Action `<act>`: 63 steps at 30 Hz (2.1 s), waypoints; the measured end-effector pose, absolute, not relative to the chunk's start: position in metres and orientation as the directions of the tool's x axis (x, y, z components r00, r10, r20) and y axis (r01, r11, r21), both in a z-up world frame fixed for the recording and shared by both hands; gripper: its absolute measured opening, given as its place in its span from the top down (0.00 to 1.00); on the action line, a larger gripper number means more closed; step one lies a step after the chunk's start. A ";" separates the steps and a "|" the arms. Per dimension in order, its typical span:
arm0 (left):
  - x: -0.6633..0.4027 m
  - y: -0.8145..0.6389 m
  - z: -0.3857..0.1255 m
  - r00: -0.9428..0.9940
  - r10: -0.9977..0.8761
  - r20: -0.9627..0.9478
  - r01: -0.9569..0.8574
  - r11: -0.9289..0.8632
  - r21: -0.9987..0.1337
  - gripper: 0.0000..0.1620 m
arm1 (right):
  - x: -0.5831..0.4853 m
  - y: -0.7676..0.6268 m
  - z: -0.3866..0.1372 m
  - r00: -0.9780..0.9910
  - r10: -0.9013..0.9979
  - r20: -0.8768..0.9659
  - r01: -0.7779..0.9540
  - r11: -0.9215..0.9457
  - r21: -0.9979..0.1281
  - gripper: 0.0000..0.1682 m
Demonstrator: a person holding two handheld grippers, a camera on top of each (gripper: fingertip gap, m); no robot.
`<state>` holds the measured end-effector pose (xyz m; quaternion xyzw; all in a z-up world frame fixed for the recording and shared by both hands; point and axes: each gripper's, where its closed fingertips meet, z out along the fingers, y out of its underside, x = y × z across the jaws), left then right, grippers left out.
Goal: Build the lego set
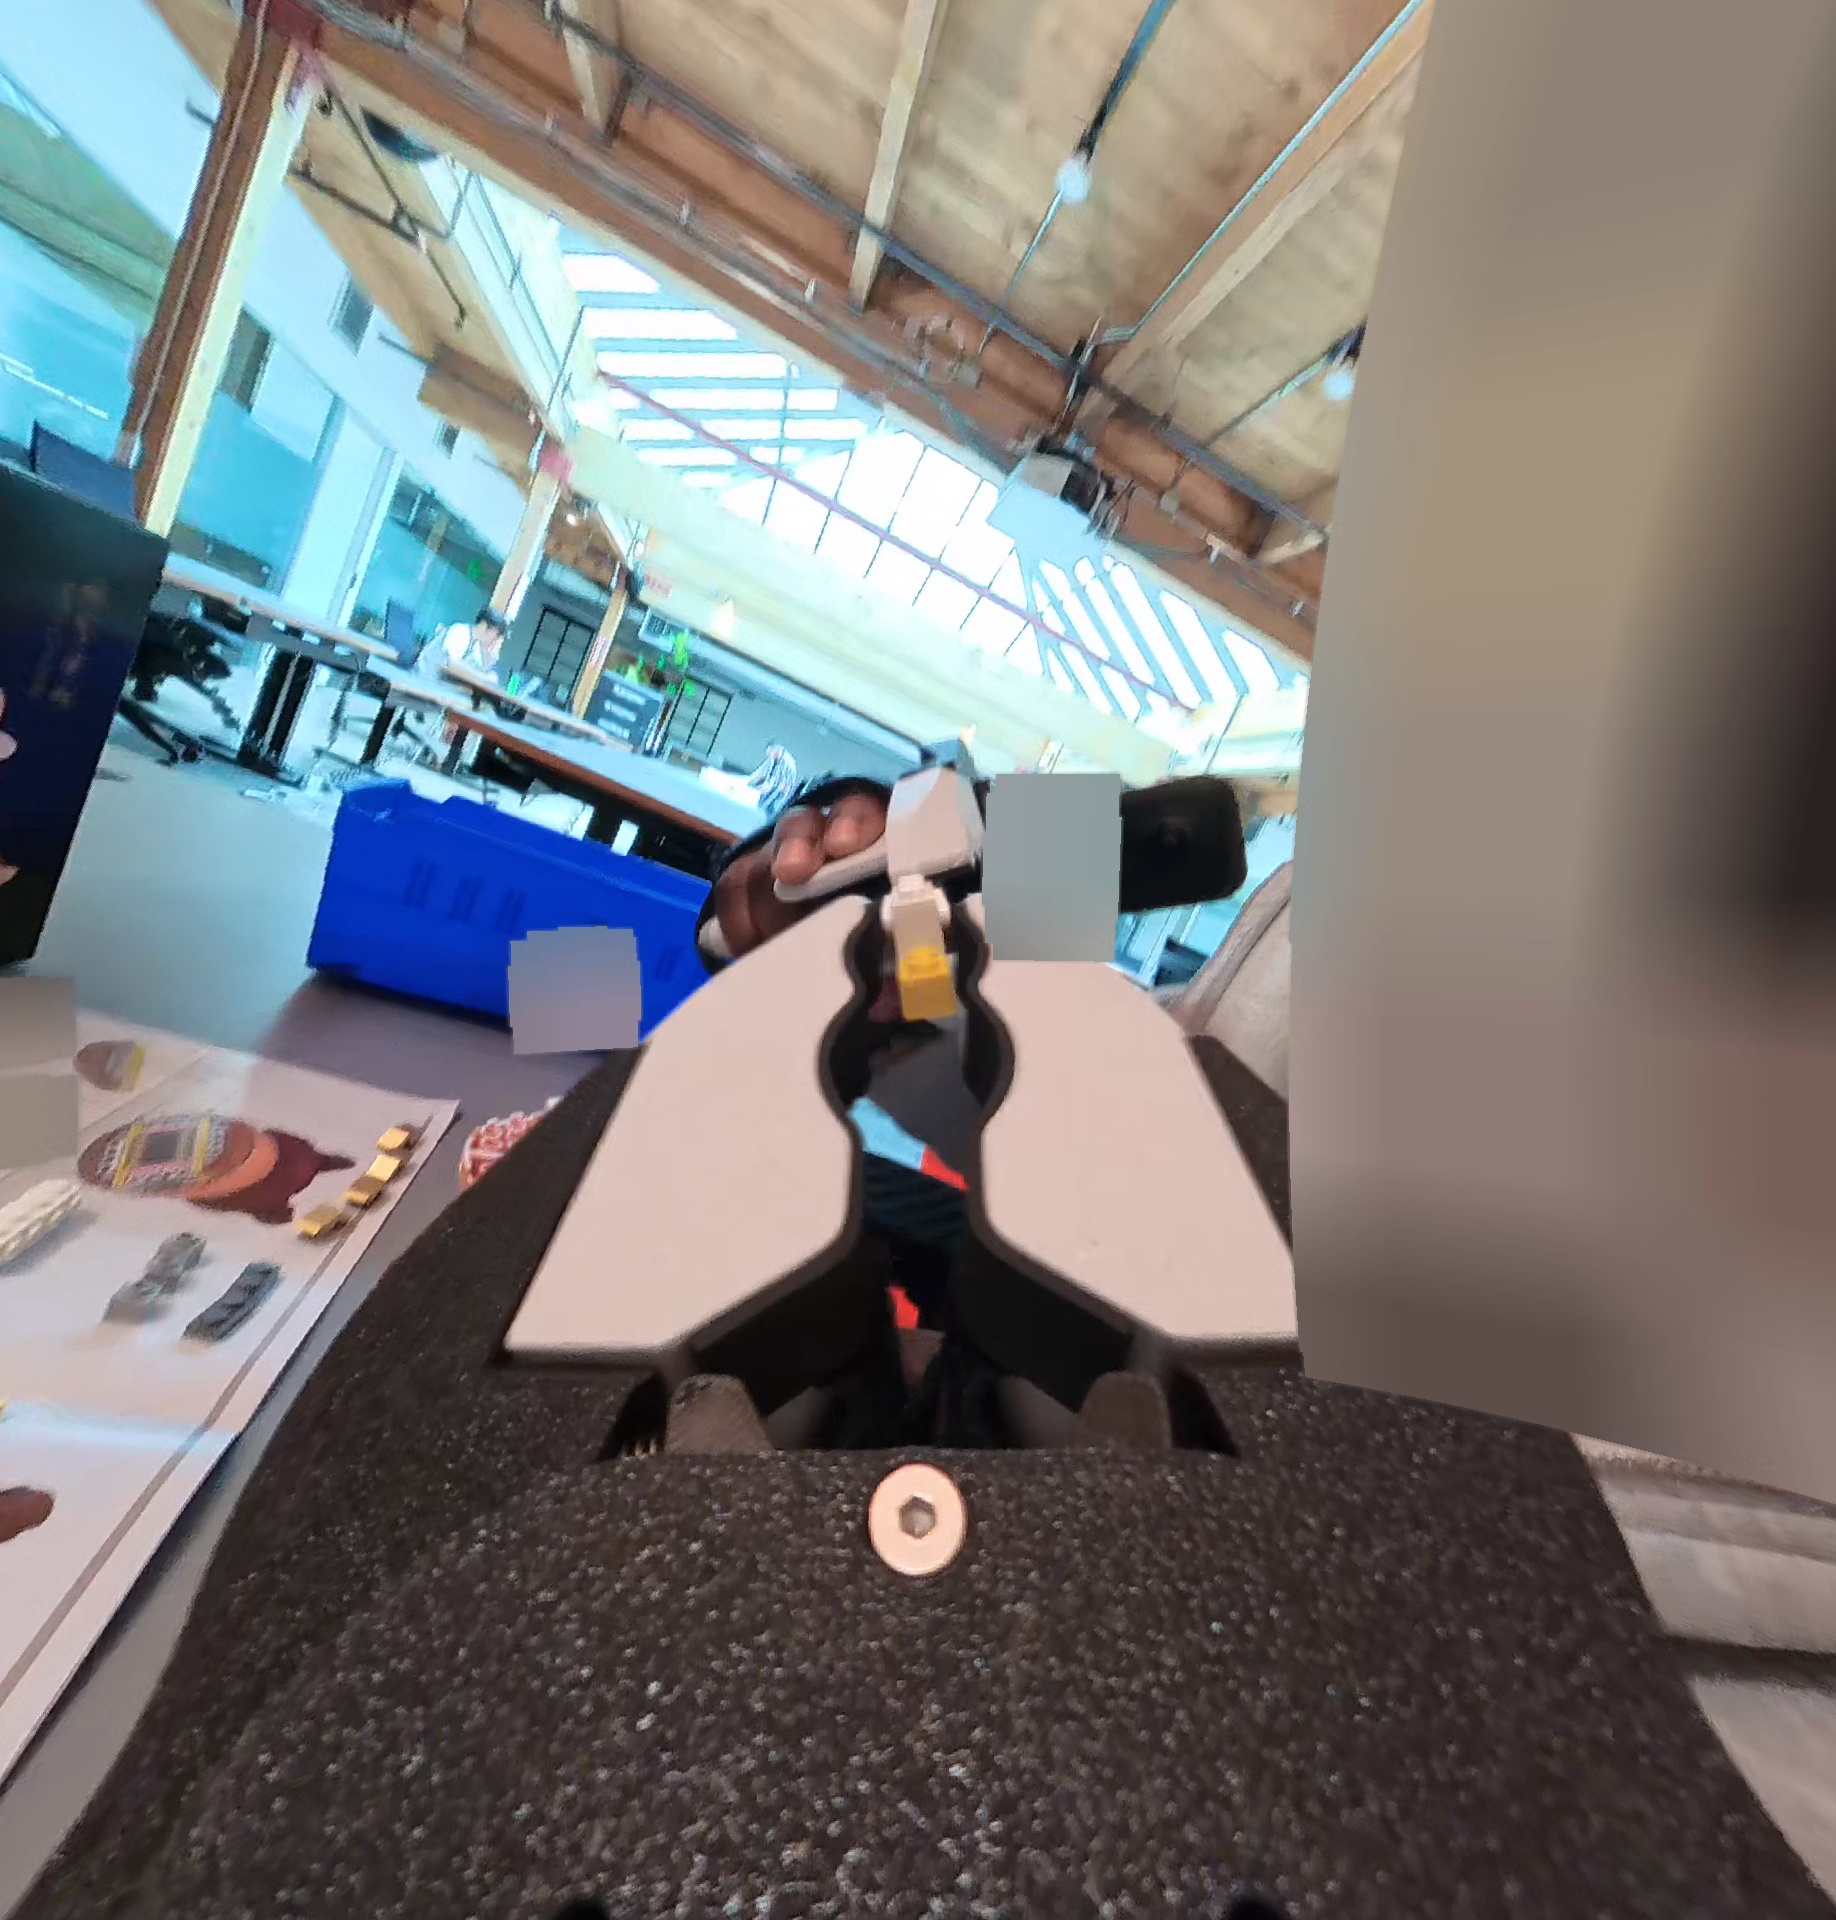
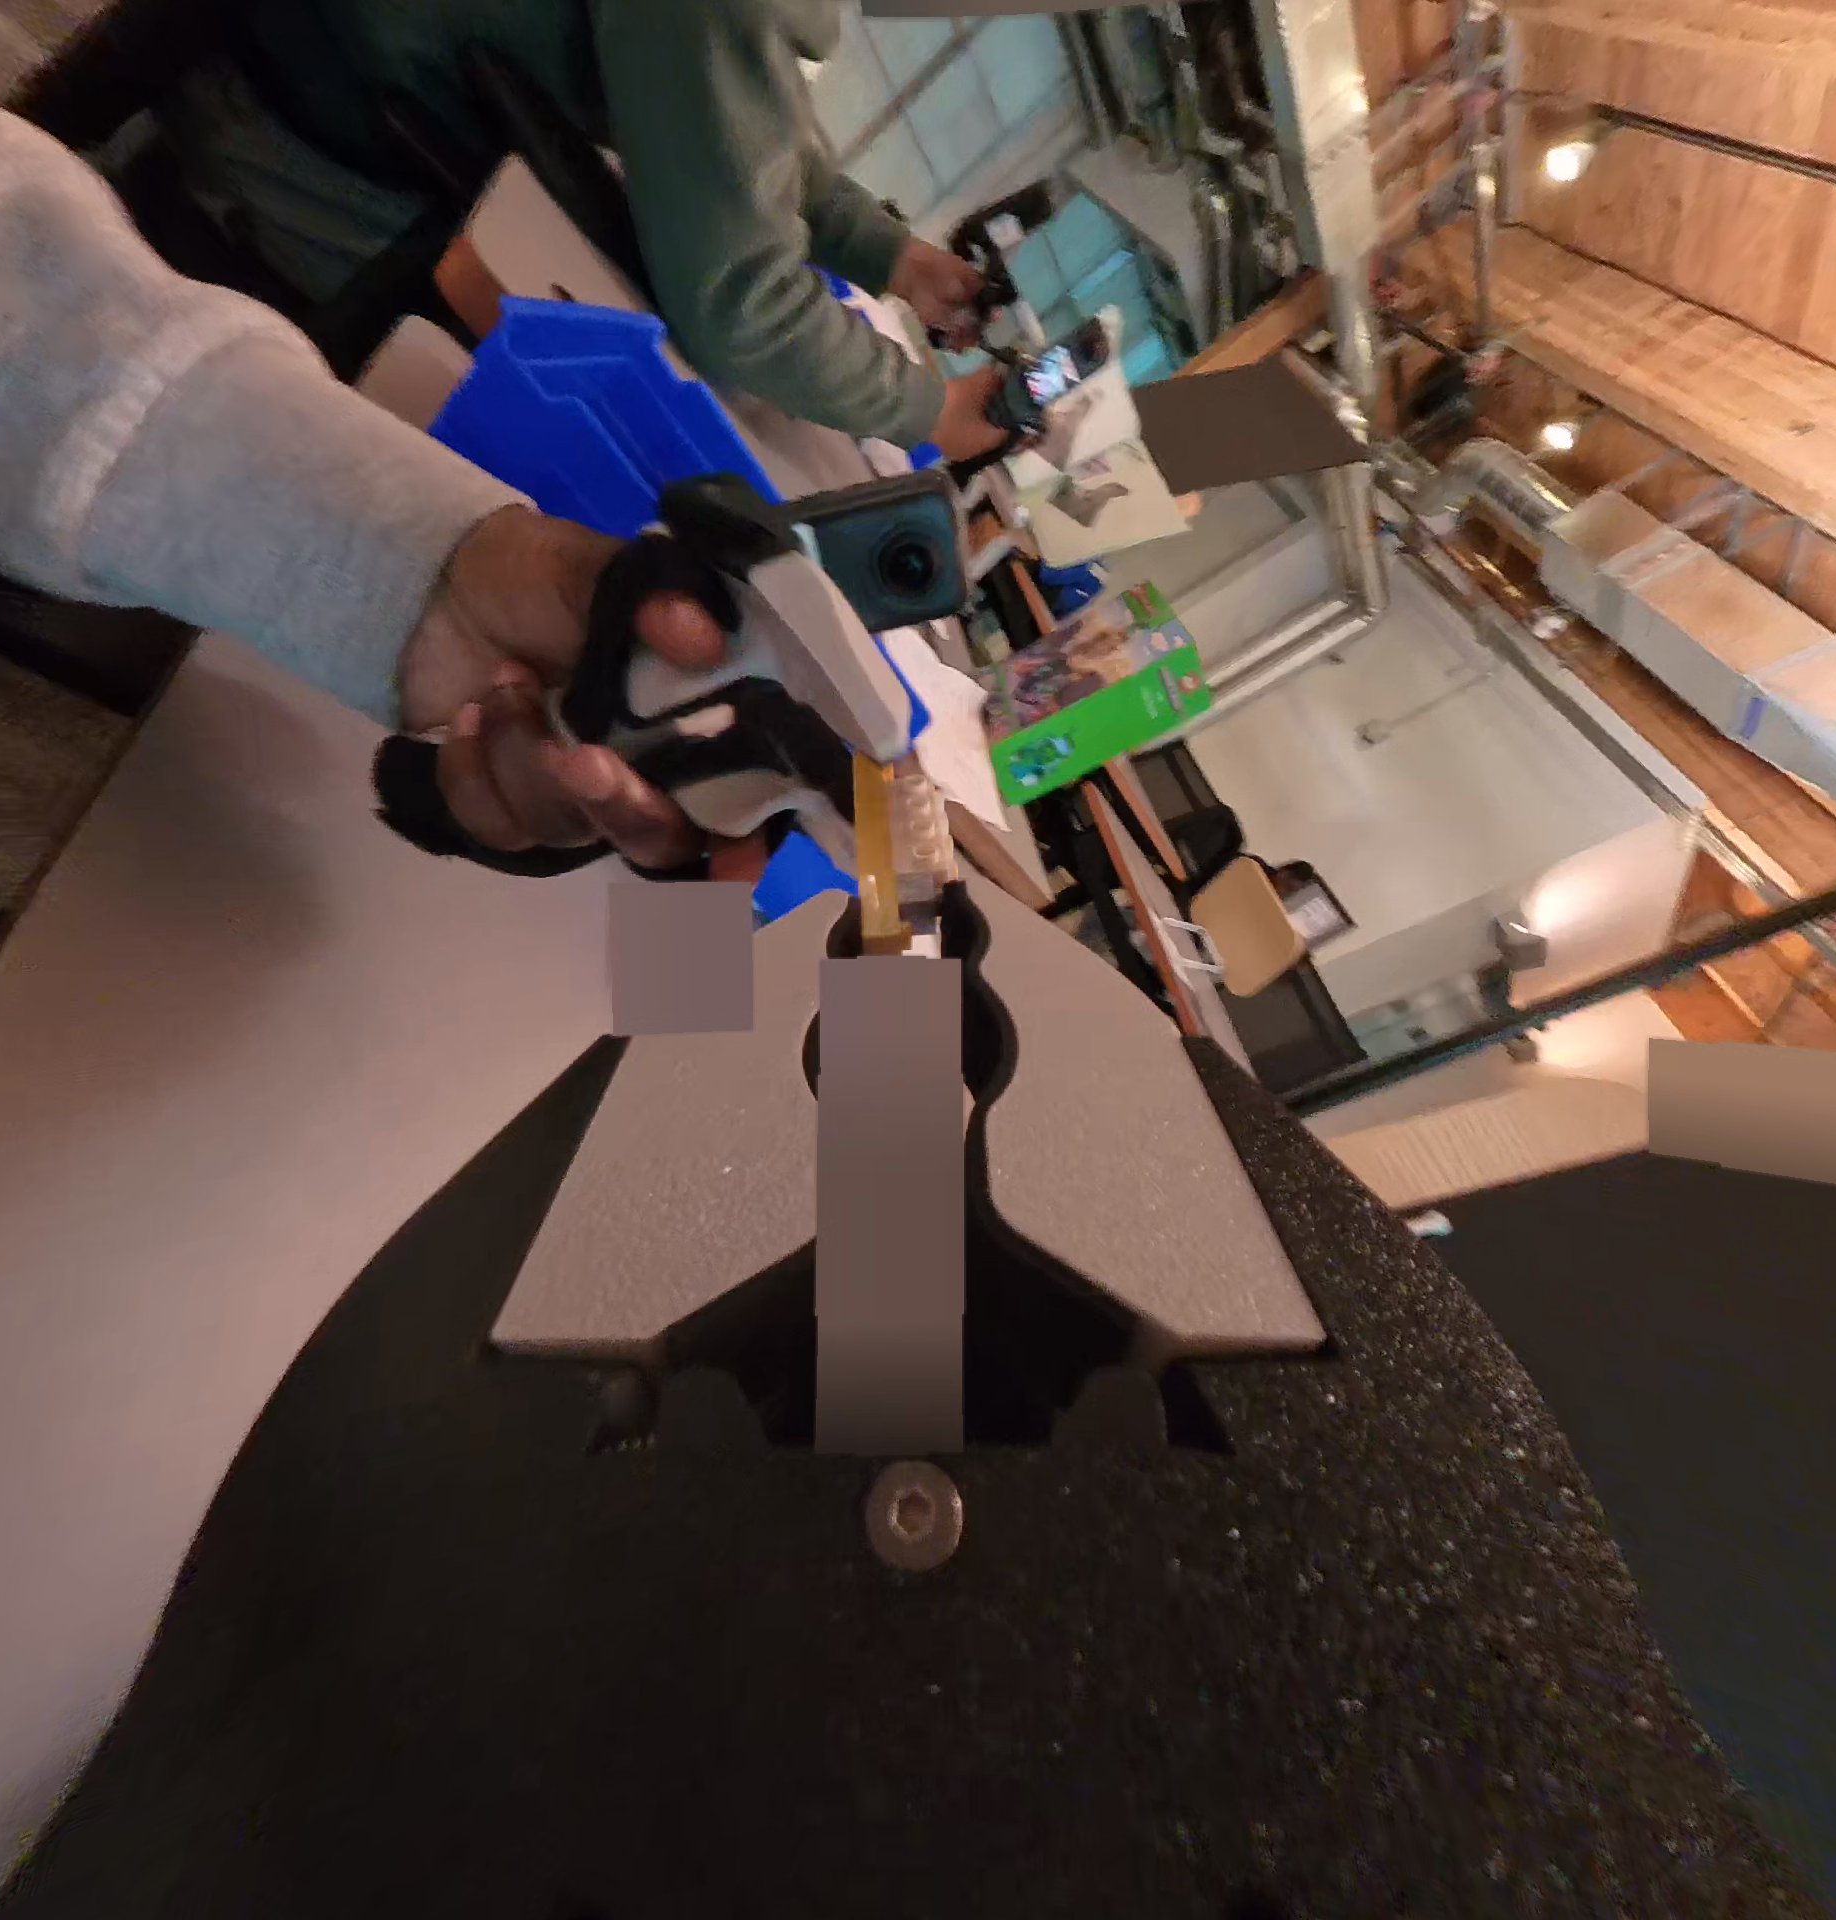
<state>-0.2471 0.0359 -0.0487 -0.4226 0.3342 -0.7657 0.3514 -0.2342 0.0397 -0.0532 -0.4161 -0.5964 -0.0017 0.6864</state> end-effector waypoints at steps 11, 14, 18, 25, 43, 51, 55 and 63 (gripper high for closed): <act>-0.243 0.037 -0.049 -0.404 -0.816 0.413 0.315 -0.548 -0.775 0.87 | -0.251 0.042 -0.056 0.544 0.392 0.742 0.453 0.608 -0.652 0.92; -0.242 0.034 -0.055 -0.414 -0.812 0.411 0.283 -0.544 -0.790 0.85 | -0.249 0.037 -0.060 0.538 0.437 0.721 0.410 0.612 -0.676 0.92; -0.239 0.025 -0.060 -0.449 -0.804 0.391 0.240 -0.530 -0.813 0.90 | -0.242 0.031 -0.067 0.498 0.497 0.711 0.386 0.607 -0.694 0.92; -0.232 0.024 -0.071 -0.444 -0.805 0.394 0.200 -0.518 -0.832 0.92 | -0.231 0.028 -0.079 0.450 0.542 0.709 0.401 0.587 -0.703 0.92; -0.221 0.027 -0.100 -0.409 -0.823 0.393 0.154 -0.487 -0.860 0.91 | -0.222 0.030 -0.105 0.455 0.591 0.666 0.422 0.515 -0.746 0.92; -0.219 0.028 -0.106 -0.391 -0.843 0.369 0.158 -0.456 -0.876 0.92 | -0.220 0.032 -0.111 0.452 0.597 0.663 0.437 0.499 -0.748 0.91; -0.219 0.029 -0.106 -0.398 -0.832 0.387 0.164 -0.479 -0.862 0.92 | -0.220 0.033 -0.111 0.460 0.597 0.657 0.431 0.496 -0.754 0.91; -0.220 0.029 -0.102 -0.418 -0.816 0.399 0.190 -0.508 -0.840 0.92 | -0.220 0.034 -0.106 0.478 0.580 0.659 0.441 0.490 -0.752 0.91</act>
